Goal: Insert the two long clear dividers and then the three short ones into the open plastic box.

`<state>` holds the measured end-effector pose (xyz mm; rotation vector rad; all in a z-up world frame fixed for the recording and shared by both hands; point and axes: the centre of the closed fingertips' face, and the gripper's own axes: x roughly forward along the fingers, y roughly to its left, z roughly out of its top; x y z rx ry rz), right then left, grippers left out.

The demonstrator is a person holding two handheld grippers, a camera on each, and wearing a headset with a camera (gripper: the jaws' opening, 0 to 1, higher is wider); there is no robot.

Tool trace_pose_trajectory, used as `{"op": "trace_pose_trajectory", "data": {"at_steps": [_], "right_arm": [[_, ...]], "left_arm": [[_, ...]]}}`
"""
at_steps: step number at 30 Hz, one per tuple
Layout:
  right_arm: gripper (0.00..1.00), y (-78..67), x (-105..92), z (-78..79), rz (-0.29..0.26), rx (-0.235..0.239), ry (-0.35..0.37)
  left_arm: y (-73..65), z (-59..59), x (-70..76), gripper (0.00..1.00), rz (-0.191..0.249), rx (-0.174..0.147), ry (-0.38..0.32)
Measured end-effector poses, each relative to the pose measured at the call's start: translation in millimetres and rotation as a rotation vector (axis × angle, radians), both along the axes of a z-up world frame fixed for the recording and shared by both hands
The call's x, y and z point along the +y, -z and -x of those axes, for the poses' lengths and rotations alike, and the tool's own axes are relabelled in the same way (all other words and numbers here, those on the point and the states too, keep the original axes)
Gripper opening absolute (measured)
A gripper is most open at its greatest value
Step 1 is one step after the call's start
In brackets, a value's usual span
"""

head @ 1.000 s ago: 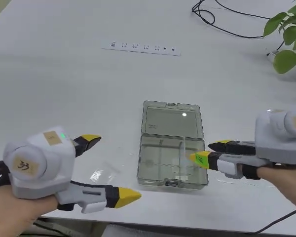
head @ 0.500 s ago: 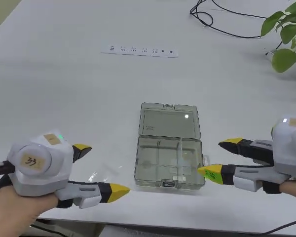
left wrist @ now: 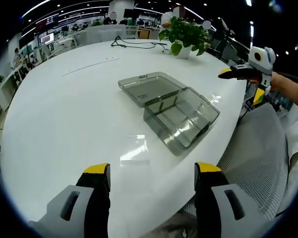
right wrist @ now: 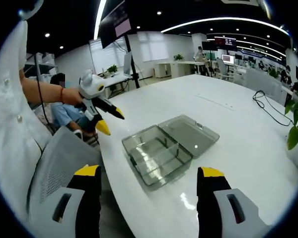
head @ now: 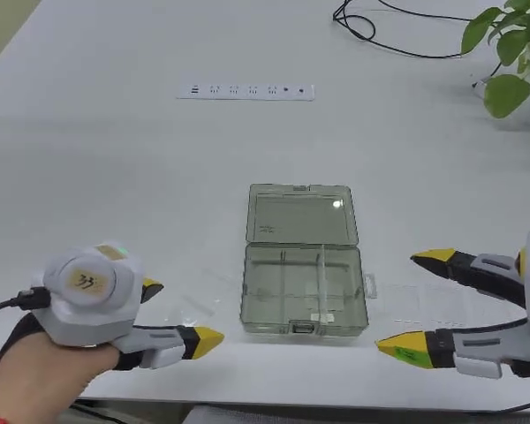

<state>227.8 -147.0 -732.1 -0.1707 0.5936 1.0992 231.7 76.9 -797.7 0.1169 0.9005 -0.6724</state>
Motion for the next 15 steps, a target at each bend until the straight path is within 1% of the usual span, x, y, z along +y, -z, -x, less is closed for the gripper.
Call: {"op": "trace_pose_trajectory", "data": {"at_steps": [2,4,6,7,9,13,15], "right_arm": [[0.80,2.6,-3.2,1.9,0.011,-0.019,-0.020],[0.80,5.9,-6.8,2.6,0.025,-0.020,-0.022],[0.80,5.9,-8.7,3.3,0.019,-0.025,-0.024],[0.80,6.4,-9.6,3.1,0.017,-0.024,-0.021],[0.80,5.4,-8.7,5.0,0.006,-0.025,-0.021],[0.80,5.6,-8.5,8.2,0.008,-0.029,-0.022],[0.80,5.0,-8.6,10.0,0.000,-0.030,-0.021]], "left_arm": [[2.4,0.1,-0.4,0.66,-0.011,0.010,-0.001],[4.2,-0.1,-0.9,0.66,-0.024,0.015,-0.001],[7.9,-0.3,0.7,0.65,-0.039,0.029,-0.005],[10.6,0.3,2.4,0.63,-0.055,0.042,-0.009],[15.1,0.3,3.8,0.62,-0.083,0.049,-0.004],[21.0,-0.8,5.3,0.58,-0.108,0.074,-0.018],[25.7,-1.5,8.7,0.56,-0.138,0.083,-0.019]]}}
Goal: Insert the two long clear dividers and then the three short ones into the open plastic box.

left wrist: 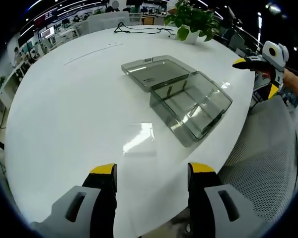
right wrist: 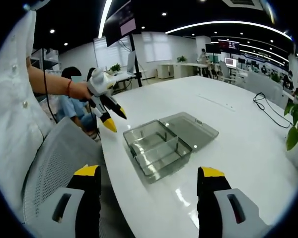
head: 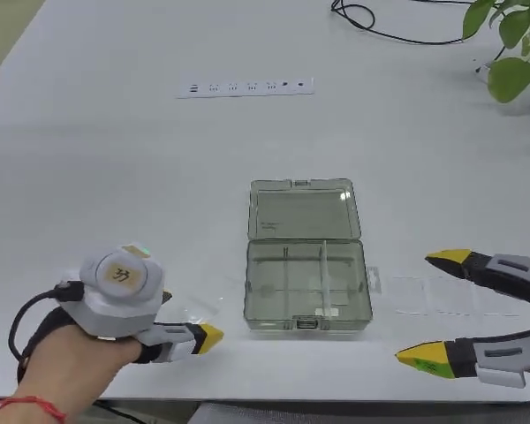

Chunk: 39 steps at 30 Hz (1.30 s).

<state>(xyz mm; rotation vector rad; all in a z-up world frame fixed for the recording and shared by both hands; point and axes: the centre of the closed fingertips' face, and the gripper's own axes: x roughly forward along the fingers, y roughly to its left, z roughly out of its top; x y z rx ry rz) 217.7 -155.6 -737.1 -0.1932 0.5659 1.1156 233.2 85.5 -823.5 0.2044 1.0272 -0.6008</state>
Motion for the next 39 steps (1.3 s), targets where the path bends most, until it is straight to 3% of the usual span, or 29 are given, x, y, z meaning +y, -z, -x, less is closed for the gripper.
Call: {"op": "trace_pose_trajectory", "data": {"at_steps": [11,16,23,39], "right_arm": [[0.79,-5.7,-4.3,3.4,-0.023,-0.011,0.023],[0.78,-8.5,-5.2,2.2,-0.031,-0.017,0.033],[0.78,-8.8,-6.4,1.3,-0.037,-0.016,0.040],[0.78,-8.1,-4.1,1.5,-0.037,-0.021,0.038]], "left_arm": [[21.8,1.5,4.3,0.47,-0.100,0.066,-0.008],[26.3,2.1,5.5,0.43,-0.136,0.077,-0.005],[27.0,-1.9,8.4,0.39,-0.182,0.066,-0.012],[27.7,-5.2,11.5,0.31,-0.176,0.116,-0.045]]}}
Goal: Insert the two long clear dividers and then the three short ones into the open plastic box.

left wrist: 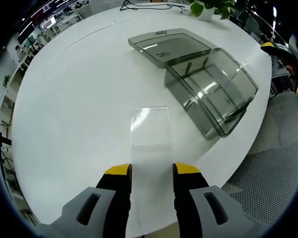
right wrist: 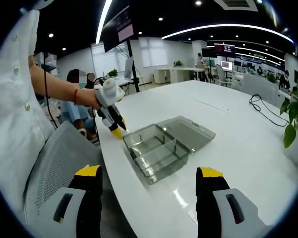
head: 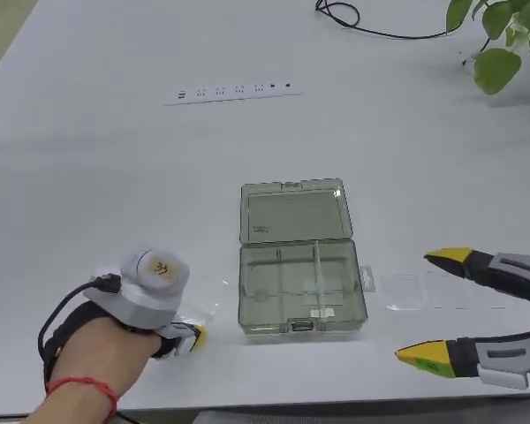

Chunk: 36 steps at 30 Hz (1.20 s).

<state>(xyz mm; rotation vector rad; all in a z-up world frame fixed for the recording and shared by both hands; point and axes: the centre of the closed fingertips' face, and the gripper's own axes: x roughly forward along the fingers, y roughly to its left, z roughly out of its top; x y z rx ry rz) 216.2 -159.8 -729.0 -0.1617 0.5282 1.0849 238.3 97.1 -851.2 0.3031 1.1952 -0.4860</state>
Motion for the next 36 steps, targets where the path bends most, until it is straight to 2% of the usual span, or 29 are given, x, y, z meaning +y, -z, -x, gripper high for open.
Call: {"op": "trace_pose_trajectory", "data": {"at_steps": [5,8,16,20,24,28,30,33,36], "right_arm": [[0.78,1.8,0.4,2.0,0.004,0.007,-0.004],[0.78,1.5,0.8,2.3,0.002,0.006,-0.005],[0.78,1.2,5.7,4.8,0.010,0.008,-0.017],[0.78,-0.3,9.1,6.4,0.013,0.007,-0.023],[0.78,-2.3,13.5,8.2,0.016,0.007,-0.028],[0.77,-6.2,18.6,8.9,0.015,0.005,-0.030],[0.77,-8.6,20.8,8.4,0.010,0.015,-0.023],[0.75,-15.3,24.9,6.7,-0.003,0.011,-0.017],[0.73,-25.6,31.5,4.0,-0.038,0.013,-0.003]], "left_arm": [[-0.2,-0.2,0.4,0.31,0.018,0.019,-0.012],[-1.2,0.3,0.5,0.30,0.046,0.027,-0.029],[-4.1,4.4,1.5,0.30,0.102,0.020,-0.066],[-6.6,7.5,1.9,0.30,0.151,0.018,-0.110],[-11.5,9.4,2.8,0.30,0.204,0.007,-0.151],[-25.0,12.6,-3.1,0.30,0.278,-0.015,-0.197],[-30.9,13.9,-3.1,0.30,0.296,-0.028,-0.205],[-40.8,13.4,-7.5,0.30,0.346,-0.053,-0.226],[-52.5,13.0,-13.0,0.30,0.398,-0.077,-0.240]]}}
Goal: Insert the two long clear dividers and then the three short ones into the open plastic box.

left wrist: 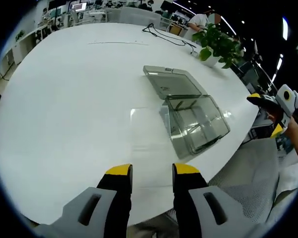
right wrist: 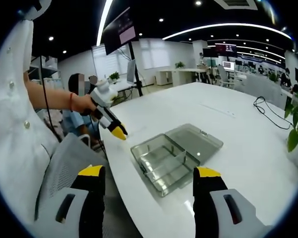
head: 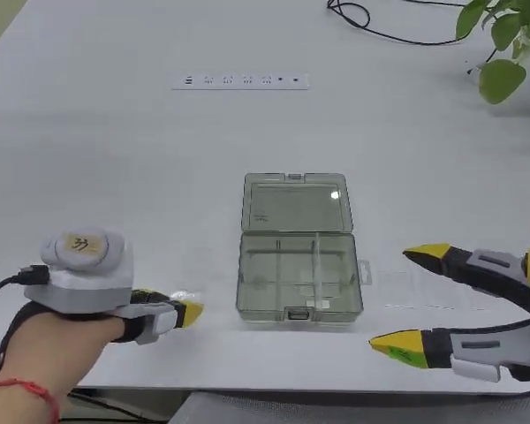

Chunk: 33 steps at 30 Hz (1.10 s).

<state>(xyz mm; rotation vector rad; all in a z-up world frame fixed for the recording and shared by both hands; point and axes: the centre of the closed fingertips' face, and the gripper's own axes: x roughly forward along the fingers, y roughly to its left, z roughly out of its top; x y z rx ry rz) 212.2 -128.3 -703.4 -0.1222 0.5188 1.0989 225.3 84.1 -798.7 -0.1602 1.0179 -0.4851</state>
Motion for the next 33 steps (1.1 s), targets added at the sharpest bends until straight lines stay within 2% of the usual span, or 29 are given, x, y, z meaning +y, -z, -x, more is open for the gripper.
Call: {"op": "trace_pose_trajectory", "data": {"at_steps": [5,9,12,14,16,18,23,28,31,33], "right_arm": [[0.67,-16.6,13.5,-5.1,-0.040,0.004,0.024],[0.61,-31.6,27.7,-9.1,-0.103,0.022,0.053],[0.56,-41.0,38.8,-12.2,-0.125,0.030,0.074],[0.53,-48.9,47.6,-13.9,-0.169,0.058,0.098],[0.50,-53.3,53.4,-17.0,-0.185,0.072,0.120],[0.46,-55.7,58.5,-20.2,-0.198,0.083,0.147],[0.37,-52.6,67.6,-28.0,-0.216,0.146,0.221],[0.31,-45.0,76.1,-33.1,-0.218,0.173,0.252],[0.28,-41.7,80.1,-34.3,-0.225,0.202,0.274],[0.26,-37.8,81.0,-35.2,-0.215,0.204,0.284]], "left_arm": [[-22.5,-2.1,-14.3,0.30,0.082,-0.043,-0.029],[-41.9,-5.1,-30.4,0.30,0.141,-0.091,-0.030],[-54.8,-8.4,-40.5,0.30,0.163,-0.136,-0.016],[-61.3,-10.0,-46.8,0.30,0.188,-0.140,-0.019],[-68.0,-11.8,-51.9,0.30,0.202,-0.156,-0.016],[-74.6,-12.1,-59.1,0.30,0.233,-0.153,-0.013],[-89.0,-12.5,-75.6,0.30,0.265,-0.183,0.013],[-99.6,-9.9,-94.8,0.30,0.289,-0.208,0.057],[-104.9,-9.4,-102.9,0.30,0.304,-0.216,0.071],[-108.6,-9.4,-108.1,0.30,0.310,-0.225,0.085]]}}
